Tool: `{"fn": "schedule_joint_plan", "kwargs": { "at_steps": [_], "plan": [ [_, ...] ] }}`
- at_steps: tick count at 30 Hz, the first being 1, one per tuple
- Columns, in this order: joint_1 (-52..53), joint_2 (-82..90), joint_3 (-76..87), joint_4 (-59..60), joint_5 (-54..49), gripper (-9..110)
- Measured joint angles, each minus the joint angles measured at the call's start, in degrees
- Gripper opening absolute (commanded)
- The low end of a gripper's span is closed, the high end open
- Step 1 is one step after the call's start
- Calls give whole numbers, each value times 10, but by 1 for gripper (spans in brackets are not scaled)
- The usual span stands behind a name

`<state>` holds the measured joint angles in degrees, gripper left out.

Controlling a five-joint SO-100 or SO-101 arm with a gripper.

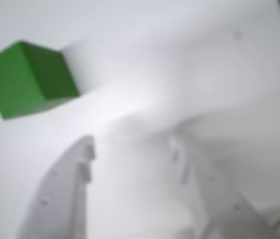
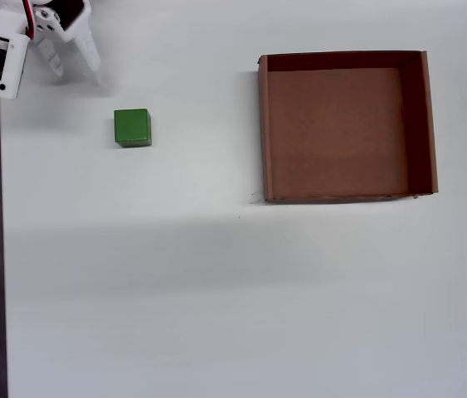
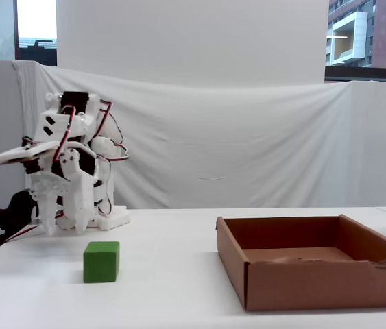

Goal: Grasp a green cube and put it in a box.

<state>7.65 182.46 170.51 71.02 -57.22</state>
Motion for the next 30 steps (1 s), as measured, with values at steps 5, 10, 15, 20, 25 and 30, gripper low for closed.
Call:
{"fn": "schedule_joint_plan", "kwargs": {
  "at_steps": [5, 10, 15, 20, 25, 30],
  "plan": [
    [-11, 0, 0, -8, 0, 22],
    [-21, 0, 0, -52, 0, 24],
    [-20, -40, -11, -104, 0, 31],
    [-22, -127, -67, -122, -2, 29],
    [-28, -220, -160, -85, -7, 29],
    [-28, -330, -251, -64, -7, 28]
  ]
}}
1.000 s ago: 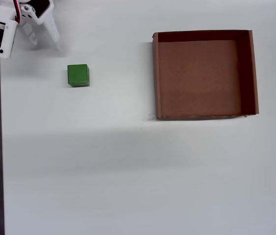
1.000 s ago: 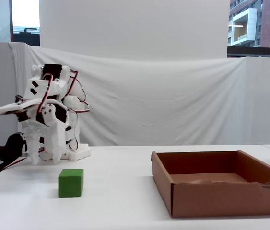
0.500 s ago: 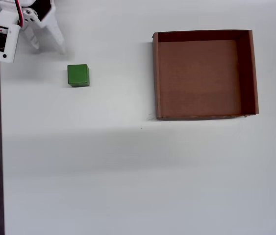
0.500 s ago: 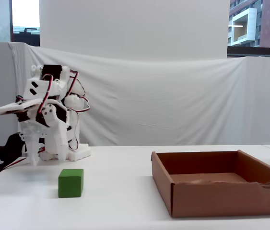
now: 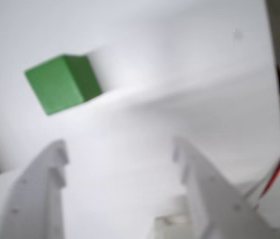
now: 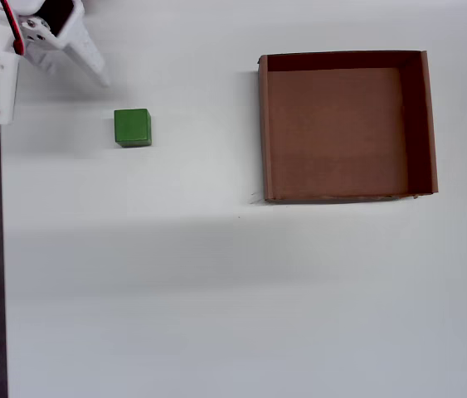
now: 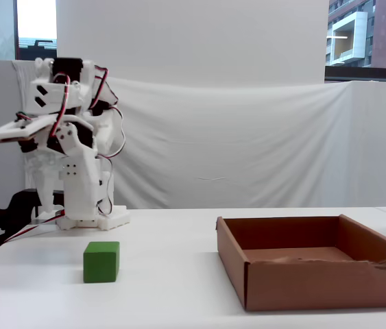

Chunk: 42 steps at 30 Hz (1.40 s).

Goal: Grasp a green cube and put it in a box.

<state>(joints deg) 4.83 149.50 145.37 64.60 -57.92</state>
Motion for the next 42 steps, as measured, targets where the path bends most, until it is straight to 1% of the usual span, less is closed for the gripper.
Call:
{"fn": "schedule_joint_plan", "kwargs": {
  "at_steps": [6, 10, 26, 31, 42],
  "plan": [
    [-11, -118, -82, -9, 0, 28],
    [-19, -157, -110, -10, 0, 29],
    [-46, -313, -171, -74, 0, 29],
    [-55, -390, -211, -88, 2, 29],
    [-94, -451, -261, -76, 17, 29]
  ]
}}
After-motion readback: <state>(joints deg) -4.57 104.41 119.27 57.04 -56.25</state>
